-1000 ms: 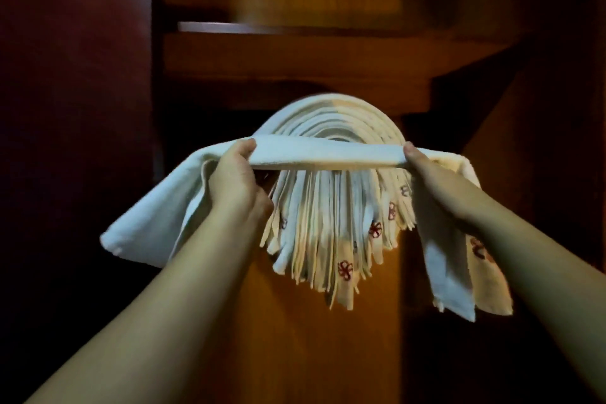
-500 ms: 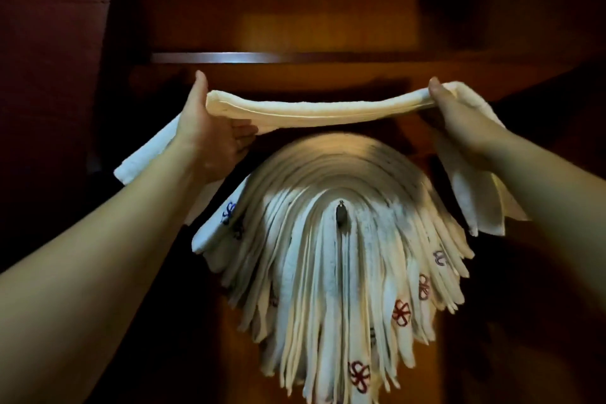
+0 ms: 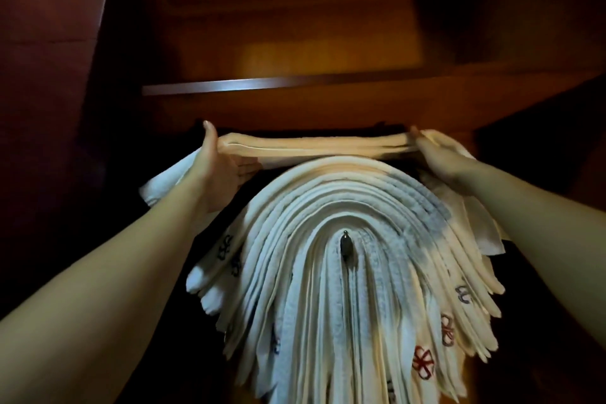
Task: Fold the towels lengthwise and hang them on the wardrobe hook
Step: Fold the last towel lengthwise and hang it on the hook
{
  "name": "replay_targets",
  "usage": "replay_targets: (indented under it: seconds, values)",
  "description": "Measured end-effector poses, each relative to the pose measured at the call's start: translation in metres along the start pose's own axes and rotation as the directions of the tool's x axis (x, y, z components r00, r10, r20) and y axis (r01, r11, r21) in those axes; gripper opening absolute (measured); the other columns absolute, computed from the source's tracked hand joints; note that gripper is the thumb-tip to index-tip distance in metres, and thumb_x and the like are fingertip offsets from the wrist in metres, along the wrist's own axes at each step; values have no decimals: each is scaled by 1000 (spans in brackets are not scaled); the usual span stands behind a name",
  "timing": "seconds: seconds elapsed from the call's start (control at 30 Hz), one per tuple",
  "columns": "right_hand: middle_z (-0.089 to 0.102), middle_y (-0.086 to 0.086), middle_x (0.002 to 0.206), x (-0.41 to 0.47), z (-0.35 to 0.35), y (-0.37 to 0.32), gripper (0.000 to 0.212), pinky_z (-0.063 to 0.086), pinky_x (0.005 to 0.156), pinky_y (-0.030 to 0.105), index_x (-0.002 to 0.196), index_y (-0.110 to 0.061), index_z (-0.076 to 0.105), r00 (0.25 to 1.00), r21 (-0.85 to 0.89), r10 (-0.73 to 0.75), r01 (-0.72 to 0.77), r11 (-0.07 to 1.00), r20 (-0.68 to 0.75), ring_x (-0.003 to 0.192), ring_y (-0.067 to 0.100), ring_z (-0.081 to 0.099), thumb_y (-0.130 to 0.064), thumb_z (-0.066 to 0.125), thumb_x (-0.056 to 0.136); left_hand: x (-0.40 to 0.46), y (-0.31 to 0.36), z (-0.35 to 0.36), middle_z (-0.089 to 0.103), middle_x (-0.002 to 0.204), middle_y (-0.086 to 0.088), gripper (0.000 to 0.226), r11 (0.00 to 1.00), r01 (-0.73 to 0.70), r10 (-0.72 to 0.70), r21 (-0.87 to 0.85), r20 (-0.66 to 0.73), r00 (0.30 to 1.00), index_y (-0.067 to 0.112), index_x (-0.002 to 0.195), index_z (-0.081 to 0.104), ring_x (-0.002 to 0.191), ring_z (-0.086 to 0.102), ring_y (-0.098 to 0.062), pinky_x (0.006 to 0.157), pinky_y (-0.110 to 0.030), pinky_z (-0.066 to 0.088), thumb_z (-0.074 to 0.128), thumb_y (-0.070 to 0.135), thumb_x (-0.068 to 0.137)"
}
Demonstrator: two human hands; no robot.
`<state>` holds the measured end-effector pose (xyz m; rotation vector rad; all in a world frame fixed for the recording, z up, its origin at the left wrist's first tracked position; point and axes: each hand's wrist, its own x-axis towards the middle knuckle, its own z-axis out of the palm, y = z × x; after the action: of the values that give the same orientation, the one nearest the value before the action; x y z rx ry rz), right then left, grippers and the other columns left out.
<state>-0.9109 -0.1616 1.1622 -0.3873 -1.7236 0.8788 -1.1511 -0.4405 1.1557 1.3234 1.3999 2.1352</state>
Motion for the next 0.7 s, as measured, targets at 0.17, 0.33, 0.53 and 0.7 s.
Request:
replay_targets:
  seconds: [0.17,0.33,0.53,0.7]
  values:
    - [63,2,124,-14,5,22,77,46,102,35,125,-28,59,975,-62,137,-128,990,176,110,22,63,-87,44,77,-6,-31,-5,66,126,-18,106,1000,22,-23,13,98,995,8,132,57,115,65,-30,91,-45,48,5,86,83]
    - [69,12,122,-23,-14,37,93,49,91,36,131,-15,61,948,142,139,-186,972,288,114,25,64,-84,37,73,-13,-50,-11,66,127,-16,98,997,46,-43,-59,55,998,10,131,60,117,64,-31,98,-48,45,15,84,86]
    - [65,13,108,-21,-26,18,46,46,60,26,102,-19,58,980,303,193,-169,938,-50,75,13,61,-49,24,106,-15,-47,-15,74,108,-15,65,959,-88,17,-269,-257,966,9,112,70,96,73,-29,80,-39,54,49,66,90]
    - [43,8,70,-19,-29,16,34,27,26,13,76,-14,43,957,249,225,-176,952,-182,39,13,51,-21,28,106,20,-48,-45,70,121,-11,55,948,-135,-27,-289,-495,868,10,122,67,102,70,-27,92,-38,55,57,42,78]
